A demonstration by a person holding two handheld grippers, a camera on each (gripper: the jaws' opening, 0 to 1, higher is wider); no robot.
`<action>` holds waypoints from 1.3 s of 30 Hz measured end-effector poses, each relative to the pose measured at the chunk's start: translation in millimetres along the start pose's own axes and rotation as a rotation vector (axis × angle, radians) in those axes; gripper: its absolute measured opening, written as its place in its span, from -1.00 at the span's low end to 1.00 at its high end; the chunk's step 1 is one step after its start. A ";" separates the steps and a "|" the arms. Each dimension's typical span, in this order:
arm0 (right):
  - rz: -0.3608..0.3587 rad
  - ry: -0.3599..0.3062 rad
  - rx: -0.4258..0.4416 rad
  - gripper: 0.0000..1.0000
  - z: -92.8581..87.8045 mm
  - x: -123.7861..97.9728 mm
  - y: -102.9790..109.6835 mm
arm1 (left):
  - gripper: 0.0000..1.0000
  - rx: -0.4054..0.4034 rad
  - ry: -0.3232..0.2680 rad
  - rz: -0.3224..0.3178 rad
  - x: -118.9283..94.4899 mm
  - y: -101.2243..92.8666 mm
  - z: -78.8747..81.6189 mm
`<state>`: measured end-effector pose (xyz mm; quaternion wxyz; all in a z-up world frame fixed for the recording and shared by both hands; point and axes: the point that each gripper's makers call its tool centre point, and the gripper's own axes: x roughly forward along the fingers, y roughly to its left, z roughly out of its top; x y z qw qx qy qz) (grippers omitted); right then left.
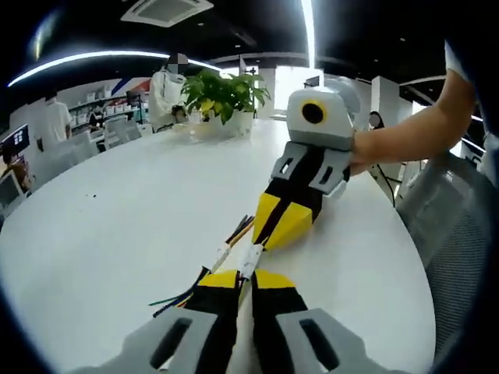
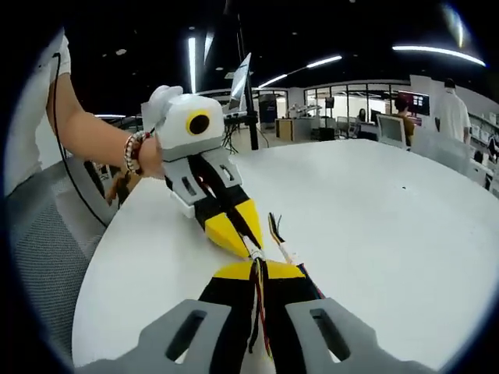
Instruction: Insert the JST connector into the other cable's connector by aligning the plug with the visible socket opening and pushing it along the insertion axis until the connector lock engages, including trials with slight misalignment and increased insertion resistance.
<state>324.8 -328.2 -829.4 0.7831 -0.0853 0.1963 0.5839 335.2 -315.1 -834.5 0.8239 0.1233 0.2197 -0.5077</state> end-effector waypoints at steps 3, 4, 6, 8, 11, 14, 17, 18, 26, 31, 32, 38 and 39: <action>0.000 0.003 0.011 -0.99 -3.8 1.3 0.6 | -1.00 -0.003 0.010 -0.005 2.0 -0.5 -3.7; -0.002 0.005 0.012 -0.99 -4.7 1.5 0.3 | -1.00 -0.004 0.011 -0.005 2.5 -0.4 -4.2; -0.006 0.009 0.019 -0.99 -7.0 2.0 -0.4 | -1.00 -0.013 0.016 -0.005 4.7 -0.2 -6.6; -0.010 0.030 0.011 -0.99 -12.8 3.1 0.0 | -1.00 0.000 0.006 -0.010 7.3 -1.7 -5.6; -0.015 0.041 0.010 -1.00 -17.5 2.8 -0.7 | -0.99 -0.010 0.009 -0.015 7.5 -4.0 -6.2; -0.020 0.039 0.010 -1.00 -18.4 2.4 0.0 | -0.99 -0.003 0.008 -0.015 7.8 -4.8 -7.0; -0.021 0.039 0.019 -1.00 -17.8 2.3 0.0 | -0.98 0.006 0.013 -0.015 7.5 -5.5 -6.3; -0.030 0.040 0.023 -0.98 -17.7 1.8 -1.7 | -0.94 -0.015 0.013 -0.015 7.1 -6.3 -6.4; -0.070 -0.022 0.091 -0.91 -2.9 -14.8 -13.8 | -0.84 -0.043 -0.032 0.017 -4.5 -0.6 4.9; -0.112 -0.095 0.130 -0.88 14.5 -29.9 -21.6 | -0.80 -0.086 -0.061 0.025 -17.7 -2.5 12.7; -0.116 -0.102 0.128 -0.88 16.8 -32.4 -21.9 | -0.79 -0.084 -0.061 0.034 -20.3 -2.4 13.7; -0.149 -0.145 0.107 -0.89 36.1 -49.5 -19.0 | -0.76 -0.104 -0.104 0.079 -44.1 -1.1 29.2; -0.148 -0.146 0.102 -0.93 36.7 -48.5 -17.0 | -0.76 -0.106 -0.107 0.085 -46.1 -1.4 30.1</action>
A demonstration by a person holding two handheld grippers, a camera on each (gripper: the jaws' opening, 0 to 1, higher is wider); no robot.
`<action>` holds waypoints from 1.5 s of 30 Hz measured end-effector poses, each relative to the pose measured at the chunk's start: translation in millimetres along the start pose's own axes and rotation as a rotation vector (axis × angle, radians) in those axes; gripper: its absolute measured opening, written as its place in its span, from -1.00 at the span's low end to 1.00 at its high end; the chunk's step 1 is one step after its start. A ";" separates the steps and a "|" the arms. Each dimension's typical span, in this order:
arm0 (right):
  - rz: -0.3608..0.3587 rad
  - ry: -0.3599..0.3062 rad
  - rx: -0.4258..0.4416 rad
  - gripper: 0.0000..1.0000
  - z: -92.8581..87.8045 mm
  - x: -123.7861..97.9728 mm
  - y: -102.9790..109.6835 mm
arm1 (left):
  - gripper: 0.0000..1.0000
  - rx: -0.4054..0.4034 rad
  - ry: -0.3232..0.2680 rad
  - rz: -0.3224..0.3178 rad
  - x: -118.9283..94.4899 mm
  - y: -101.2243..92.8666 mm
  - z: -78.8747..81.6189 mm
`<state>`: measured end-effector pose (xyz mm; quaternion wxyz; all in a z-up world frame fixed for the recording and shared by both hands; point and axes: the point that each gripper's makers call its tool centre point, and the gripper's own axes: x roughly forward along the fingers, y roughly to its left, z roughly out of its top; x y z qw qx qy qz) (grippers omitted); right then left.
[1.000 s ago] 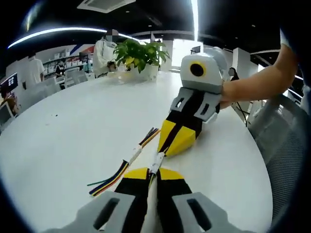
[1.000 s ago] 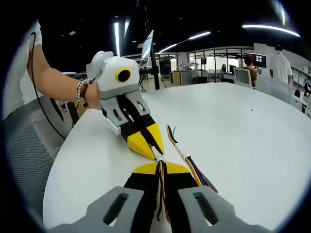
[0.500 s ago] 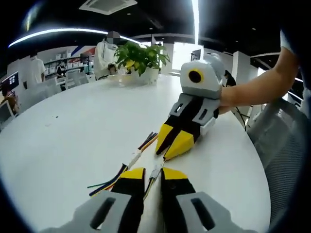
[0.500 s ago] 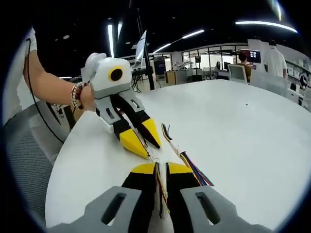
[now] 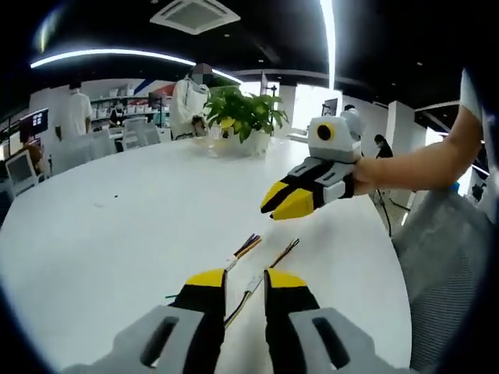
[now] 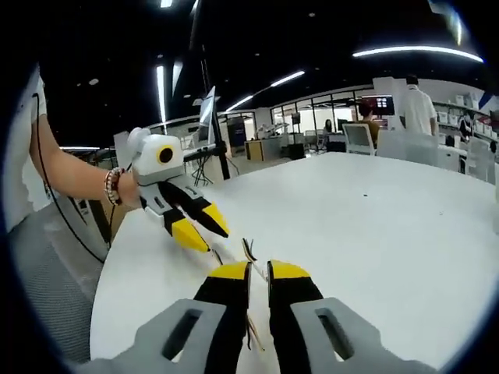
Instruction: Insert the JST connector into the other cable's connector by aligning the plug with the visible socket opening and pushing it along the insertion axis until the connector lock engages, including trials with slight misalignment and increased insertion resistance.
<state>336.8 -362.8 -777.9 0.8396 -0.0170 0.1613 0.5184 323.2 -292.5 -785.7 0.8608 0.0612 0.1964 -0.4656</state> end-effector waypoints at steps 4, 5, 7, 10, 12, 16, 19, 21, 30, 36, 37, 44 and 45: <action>0.040 0.066 -0.082 -1.00 -13.4 15.3 18.7 | -0.76 -0.020 -0.007 0.022 -4.5 -3.9 -6.4; 0.048 0.079 -0.090 -1.00 -17.2 20.9 23.0 | -0.76 -0.034 0.007 0.030 -2.6 -3.9 -12.2; 0.052 0.105 -0.098 -1.00 -23.8 26.8 25.6 | -0.76 -0.036 0.044 0.034 -0.7 -5.4 -22.9; 0.041 0.145 -0.104 -1.00 -35.8 33.9 21.5 | -0.76 -0.057 0.061 0.019 2.7 -8.2 -33.8; 0.041 0.153 -0.098 -1.00 -39.5 36.4 19.0 | -0.77 -0.067 0.071 0.017 5.7 -7.8 -39.0; 0.054 0.149 -0.092 -1.00 -41.3 39.3 18.9 | -0.77 -0.075 0.076 0.000 11.5 -8.8 -40.7; 0.063 0.157 -0.087 -1.00 -45.0 41.0 18.6 | -0.77 -0.089 0.062 -0.016 16.2 -9.0 -38.1; 0.074 0.169 -0.073 -1.00 -50.1 41.0 20.0 | -0.77 -0.102 0.056 -0.025 19.2 -9.7 -38.2; 0.084 0.204 -0.071 -1.00 -60.8 37.0 23.9 | -0.77 -0.105 0.082 -0.037 20.4 -15.1 -46.1; 0.085 0.176 -0.053 -1.00 -56.5 34.6 27.7 | -0.77 -0.111 0.077 -0.023 16.0 -13.2 -46.5; 0.075 0.155 -0.043 -1.00 -52.0 34.8 26.3 | -0.77 -0.112 0.074 -0.021 15.8 -12.6 -45.7; 0.062 0.186 -0.069 -1.00 -59.3 39.2 20.4 | -0.78 -0.121 0.072 -0.025 17.7 -12.8 -45.7; 0.073 0.187 -0.073 -1.00 -60.5 38.6 23.5 | -0.78 -0.122 0.074 -0.029 17.9 -13.6 -46.5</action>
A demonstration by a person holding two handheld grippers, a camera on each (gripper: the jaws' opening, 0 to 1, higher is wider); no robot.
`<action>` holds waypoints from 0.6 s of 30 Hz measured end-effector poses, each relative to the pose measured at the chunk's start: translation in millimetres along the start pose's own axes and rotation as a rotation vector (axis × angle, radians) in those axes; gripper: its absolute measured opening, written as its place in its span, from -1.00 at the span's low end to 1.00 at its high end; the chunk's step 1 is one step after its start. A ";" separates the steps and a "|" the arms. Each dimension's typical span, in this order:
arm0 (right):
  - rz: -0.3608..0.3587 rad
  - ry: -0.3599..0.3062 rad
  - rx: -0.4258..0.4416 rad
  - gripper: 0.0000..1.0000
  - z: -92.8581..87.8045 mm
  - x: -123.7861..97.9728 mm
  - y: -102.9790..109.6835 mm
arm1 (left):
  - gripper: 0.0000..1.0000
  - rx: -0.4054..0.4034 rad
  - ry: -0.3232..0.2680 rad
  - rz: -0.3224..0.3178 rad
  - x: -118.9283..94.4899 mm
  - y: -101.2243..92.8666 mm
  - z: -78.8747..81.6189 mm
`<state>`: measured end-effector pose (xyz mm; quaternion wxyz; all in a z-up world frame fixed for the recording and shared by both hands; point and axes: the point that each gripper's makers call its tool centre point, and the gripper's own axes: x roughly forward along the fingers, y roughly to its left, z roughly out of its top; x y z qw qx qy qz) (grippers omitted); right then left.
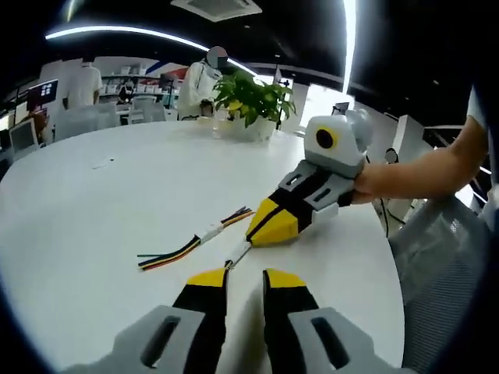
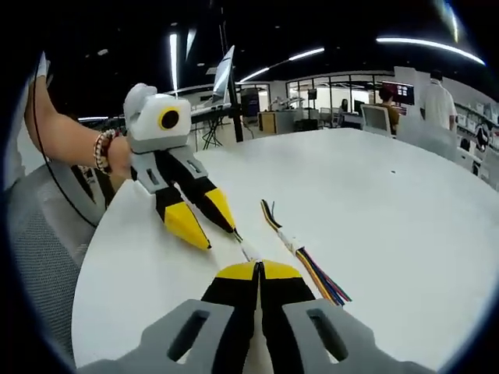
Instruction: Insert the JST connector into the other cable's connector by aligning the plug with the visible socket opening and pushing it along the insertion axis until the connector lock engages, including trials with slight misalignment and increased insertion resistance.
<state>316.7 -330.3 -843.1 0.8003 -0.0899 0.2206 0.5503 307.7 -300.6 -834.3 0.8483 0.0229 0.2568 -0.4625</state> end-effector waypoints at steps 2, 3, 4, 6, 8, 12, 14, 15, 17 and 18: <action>0.009 -0.002 -0.014 -1.00 -0.9 -0.3 3.2 | -0.78 0.001 0.008 0.000 0.5 0.4 -2.2; 0.016 -0.002 -0.015 -1.00 -0.8 -0.3 4.0 | -0.78 0.001 0.010 0.001 0.8 0.6 -3.0; 0.018 -0.001 -0.014 -1.00 -0.7 -0.2 4.2 | -0.78 -0.002 0.014 0.002 1.1 1.0 -4.3; 0.021 0.001 -0.020 -1.00 -1.2 -0.4 4.9 | -0.78 -0.007 0.015 0.001 1.1 1.0 -4.9; 0.026 0.004 -0.031 -1.00 -2.8 -0.8 6.8 | -0.78 -0.006 0.014 0.002 1.2 1.4 -5.1; 0.026 -0.008 -0.047 -1.00 -4.2 -1.4 9.1 | -0.78 -0.017 0.012 0.001 0.3 0.7 -7.3; 0.023 -0.010 -0.058 -1.00 -3.7 -1.2 8.9 | -0.78 -0.021 0.011 0.006 -0.3 1.6 -7.3; 0.022 -0.009 -0.055 -1.00 -3.4 -1.2 8.7 | -0.78 -0.019 0.013 0.010 -0.9 2.2 -7.6; 0.020 -0.018 -0.047 -1.00 -1.4 -2.9 8.4 | -0.78 -0.021 0.006 0.006 -3.3 1.4 -6.4; 0.026 -0.044 -0.014 -1.00 1.7 -4.0 8.7 | -0.78 -0.021 0.004 0.006 -4.3 1.6 -6.0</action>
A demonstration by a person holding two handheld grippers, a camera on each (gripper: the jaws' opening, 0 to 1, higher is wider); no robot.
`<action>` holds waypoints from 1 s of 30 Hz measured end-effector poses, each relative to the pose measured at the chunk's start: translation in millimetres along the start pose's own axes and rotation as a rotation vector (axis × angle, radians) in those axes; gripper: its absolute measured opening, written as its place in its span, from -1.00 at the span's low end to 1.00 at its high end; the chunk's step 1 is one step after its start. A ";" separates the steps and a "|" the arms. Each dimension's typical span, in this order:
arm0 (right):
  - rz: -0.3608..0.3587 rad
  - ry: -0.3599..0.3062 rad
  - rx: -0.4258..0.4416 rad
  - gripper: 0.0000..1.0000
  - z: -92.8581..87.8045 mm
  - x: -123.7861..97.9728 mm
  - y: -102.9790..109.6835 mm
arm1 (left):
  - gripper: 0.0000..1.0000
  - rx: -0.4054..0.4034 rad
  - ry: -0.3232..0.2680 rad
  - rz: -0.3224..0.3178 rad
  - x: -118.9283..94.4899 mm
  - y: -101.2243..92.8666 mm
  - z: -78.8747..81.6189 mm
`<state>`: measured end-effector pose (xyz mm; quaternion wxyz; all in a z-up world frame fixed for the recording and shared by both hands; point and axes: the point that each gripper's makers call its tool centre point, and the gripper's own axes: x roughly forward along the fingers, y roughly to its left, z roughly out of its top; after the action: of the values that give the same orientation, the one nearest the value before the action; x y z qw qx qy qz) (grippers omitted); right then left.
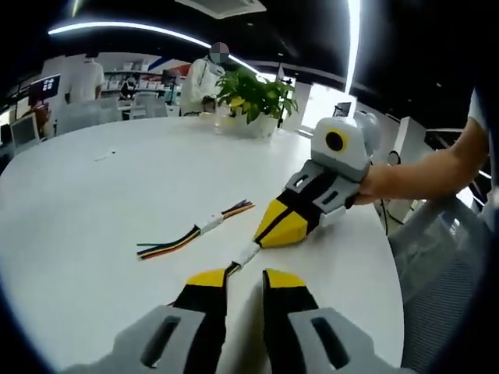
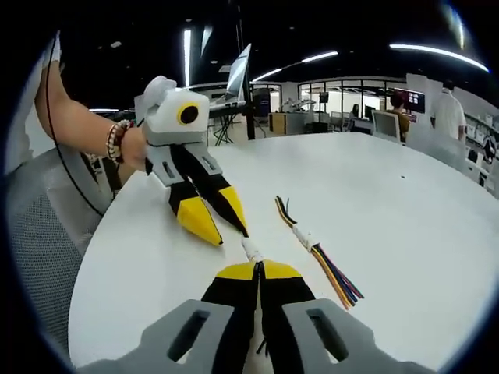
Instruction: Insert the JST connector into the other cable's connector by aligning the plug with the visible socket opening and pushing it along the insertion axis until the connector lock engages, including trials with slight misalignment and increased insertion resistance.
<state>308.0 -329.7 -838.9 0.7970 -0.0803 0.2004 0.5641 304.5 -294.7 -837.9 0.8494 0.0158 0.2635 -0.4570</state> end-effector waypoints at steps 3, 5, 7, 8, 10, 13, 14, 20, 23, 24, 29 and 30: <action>-0.019 -0.009 0.023 -1.00 1.0 -4.6 -5.8 | -0.78 -0.001 0.002 0.005 -6.3 1.5 -0.7; -0.025 -0.018 0.029 -1.00 5.0 -8.3 -7.4 | -0.78 -0.006 0.002 0.008 -11.4 2.2 -1.7; -0.047 -0.033 0.036 -1.00 10.0 -13.7 -12.5 | -0.78 -0.008 0.004 0.011 -16.0 2.8 -2.8; -0.053 -0.043 0.045 -1.00 12.5 -16.2 -14.2 | -0.77 -0.008 0.004 0.012 -20.2 2.9 -3.0; -0.069 -0.060 0.049 -1.00 17.2 -22.3 -18.8 | -0.76 -0.006 0.000 0.017 -28.6 3.9 -2.5; -0.096 -0.082 0.067 -1.00 25.7 -34.4 -26.4 | -0.74 -0.015 -0.017 0.041 -39.1 8.0 1.7; -0.107 -0.091 0.078 -0.97 28.2 -37.6 -28.9 | -0.72 -0.026 -0.030 0.052 -43.7 9.9 5.0; -0.148 -0.137 0.073 -0.90 52.0 -59.9 -30.1 | -0.58 -0.033 -0.092 0.083 -65.9 8.6 27.3; -0.165 -0.139 0.061 -0.82 60.5 -70.6 -28.3 | -0.48 -0.054 -0.121 0.083 -77.7 2.9 38.1; -0.173 -0.137 0.056 -0.81 62.4 -75.4 -27.4 | -0.45 -0.056 -0.131 0.072 -80.9 -1.5 40.1; -0.194 -0.148 0.079 -0.63 72.4 -94.7 -19.7 | -0.22 -0.042 -0.141 0.090 -105.0 -19.1 45.3; -0.196 -0.144 0.094 -0.58 74.7 -100.2 -15.1 | -0.15 -0.067 -0.150 0.090 -112.0 -23.2 45.5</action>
<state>310.7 -395.5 -731.6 0.8635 -0.0215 0.1602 0.4778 256.3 -234.4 -742.0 0.8865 -0.0347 0.2133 -0.4090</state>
